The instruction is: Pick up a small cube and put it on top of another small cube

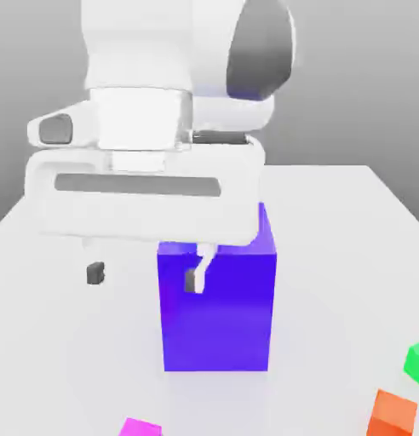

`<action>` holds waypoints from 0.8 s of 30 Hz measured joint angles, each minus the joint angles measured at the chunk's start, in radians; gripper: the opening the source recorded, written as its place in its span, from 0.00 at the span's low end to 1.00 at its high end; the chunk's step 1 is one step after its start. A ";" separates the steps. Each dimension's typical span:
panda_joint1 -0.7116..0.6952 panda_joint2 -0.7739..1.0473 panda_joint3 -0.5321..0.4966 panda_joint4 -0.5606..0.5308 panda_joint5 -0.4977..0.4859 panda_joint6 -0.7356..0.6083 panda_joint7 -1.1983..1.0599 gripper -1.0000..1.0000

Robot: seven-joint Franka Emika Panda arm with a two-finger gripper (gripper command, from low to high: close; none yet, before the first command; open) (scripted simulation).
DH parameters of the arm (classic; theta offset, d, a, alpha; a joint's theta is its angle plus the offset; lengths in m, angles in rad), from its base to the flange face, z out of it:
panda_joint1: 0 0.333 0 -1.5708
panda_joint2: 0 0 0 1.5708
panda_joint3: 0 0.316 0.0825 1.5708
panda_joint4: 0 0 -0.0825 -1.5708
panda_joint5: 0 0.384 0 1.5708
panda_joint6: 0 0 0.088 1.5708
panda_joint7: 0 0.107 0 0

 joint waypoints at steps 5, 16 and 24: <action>-0.013 0.181 -0.008 0.005 0.013 0.053 0.006 0.50; -0.040 0.463 0.005 0.041 0.039 0.208 -0.002 0.00; -0.032 0.345 -0.006 0.015 0.024 0.115 0.009 0.00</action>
